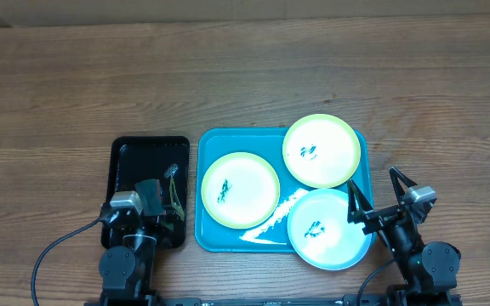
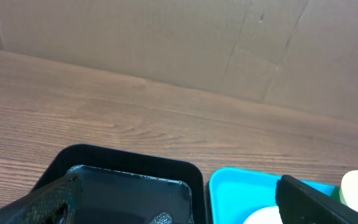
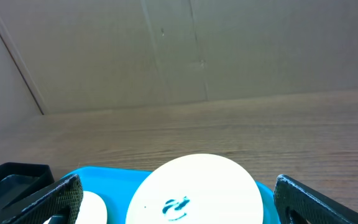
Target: Clean dirty plates on tray and stack at the side
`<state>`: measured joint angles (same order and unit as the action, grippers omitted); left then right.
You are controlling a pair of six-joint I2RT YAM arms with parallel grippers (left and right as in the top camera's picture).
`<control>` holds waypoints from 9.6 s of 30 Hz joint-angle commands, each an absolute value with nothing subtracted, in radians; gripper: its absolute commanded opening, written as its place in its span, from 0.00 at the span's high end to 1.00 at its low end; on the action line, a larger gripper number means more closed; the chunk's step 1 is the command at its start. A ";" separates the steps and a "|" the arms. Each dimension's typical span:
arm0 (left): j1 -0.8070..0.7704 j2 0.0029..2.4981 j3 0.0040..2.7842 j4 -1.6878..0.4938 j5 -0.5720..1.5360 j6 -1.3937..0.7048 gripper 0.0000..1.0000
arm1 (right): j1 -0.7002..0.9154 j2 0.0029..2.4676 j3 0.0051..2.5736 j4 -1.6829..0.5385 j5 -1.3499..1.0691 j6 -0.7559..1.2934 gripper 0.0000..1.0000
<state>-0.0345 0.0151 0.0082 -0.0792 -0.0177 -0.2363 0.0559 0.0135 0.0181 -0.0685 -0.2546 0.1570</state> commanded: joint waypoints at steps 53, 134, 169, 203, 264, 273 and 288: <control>-0.027 0.004 0.005 -0.078 -0.002 -0.240 0.00 | 0.062 0.003 0.008 -0.062 -0.247 0.154 0.00; -0.027 0.004 0.005 -0.078 -0.002 -0.240 0.00 | 0.062 0.003 0.008 -0.062 -0.247 0.154 0.00; -0.027 0.004 0.005 -0.078 -0.002 -0.240 0.01 | 0.062 0.003 0.008 -0.062 -0.247 0.154 0.00; -0.027 0.004 0.005 -0.078 -0.002 -0.240 0.00 | 0.062 0.003 0.008 -0.062 -0.247 0.154 0.00; -0.027 0.004 0.005 -0.078 -0.002 -0.240 0.00 | 0.062 0.003 0.008 -0.062 -0.247 0.154 0.00; -0.027 0.004 0.005 -0.078 -0.002 -0.240 0.00 | 0.062 0.003 0.009 -0.063 -0.204 0.109 0.00; -0.027 0.004 0.005 -0.078 -0.002 -0.240 0.00 | 0.062 0.012 0.095 -0.064 -0.184 0.115 0.00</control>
